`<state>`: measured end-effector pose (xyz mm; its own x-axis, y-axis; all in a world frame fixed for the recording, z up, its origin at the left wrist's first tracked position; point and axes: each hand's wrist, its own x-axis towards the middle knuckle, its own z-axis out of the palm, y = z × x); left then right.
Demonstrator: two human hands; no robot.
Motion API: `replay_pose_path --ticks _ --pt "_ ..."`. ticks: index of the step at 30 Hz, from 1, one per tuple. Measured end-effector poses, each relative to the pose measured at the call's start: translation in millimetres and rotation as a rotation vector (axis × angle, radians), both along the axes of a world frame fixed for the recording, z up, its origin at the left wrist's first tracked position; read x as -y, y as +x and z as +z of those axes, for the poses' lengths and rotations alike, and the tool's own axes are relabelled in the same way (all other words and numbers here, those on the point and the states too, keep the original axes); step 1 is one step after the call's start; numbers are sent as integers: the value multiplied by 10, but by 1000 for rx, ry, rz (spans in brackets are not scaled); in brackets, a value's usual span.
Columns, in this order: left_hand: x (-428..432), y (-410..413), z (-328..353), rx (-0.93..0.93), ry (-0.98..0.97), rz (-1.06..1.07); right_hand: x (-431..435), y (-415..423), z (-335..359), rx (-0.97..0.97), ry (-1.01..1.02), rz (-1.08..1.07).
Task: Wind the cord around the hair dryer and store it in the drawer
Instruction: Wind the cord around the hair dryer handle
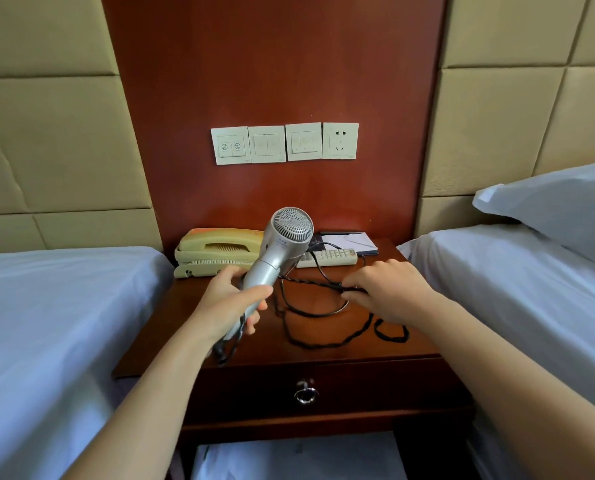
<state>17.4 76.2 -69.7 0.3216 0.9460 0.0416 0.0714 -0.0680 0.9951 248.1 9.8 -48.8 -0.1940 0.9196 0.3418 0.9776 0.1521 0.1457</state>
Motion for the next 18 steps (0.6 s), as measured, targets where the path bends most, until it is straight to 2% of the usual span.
replay_pose_path --ticks 6,10,13,18 --pt "-44 94 -65 -182 115 138 64 -147 71 135 81 130" --pt "-19 165 -35 -356 226 253 25 -253 57 204 284 210" --pt "39 248 -28 -475 306 287 19 -309 97 201 402 225" --pt "136 381 -17 -643 357 287 12 -486 41 133 494 368"
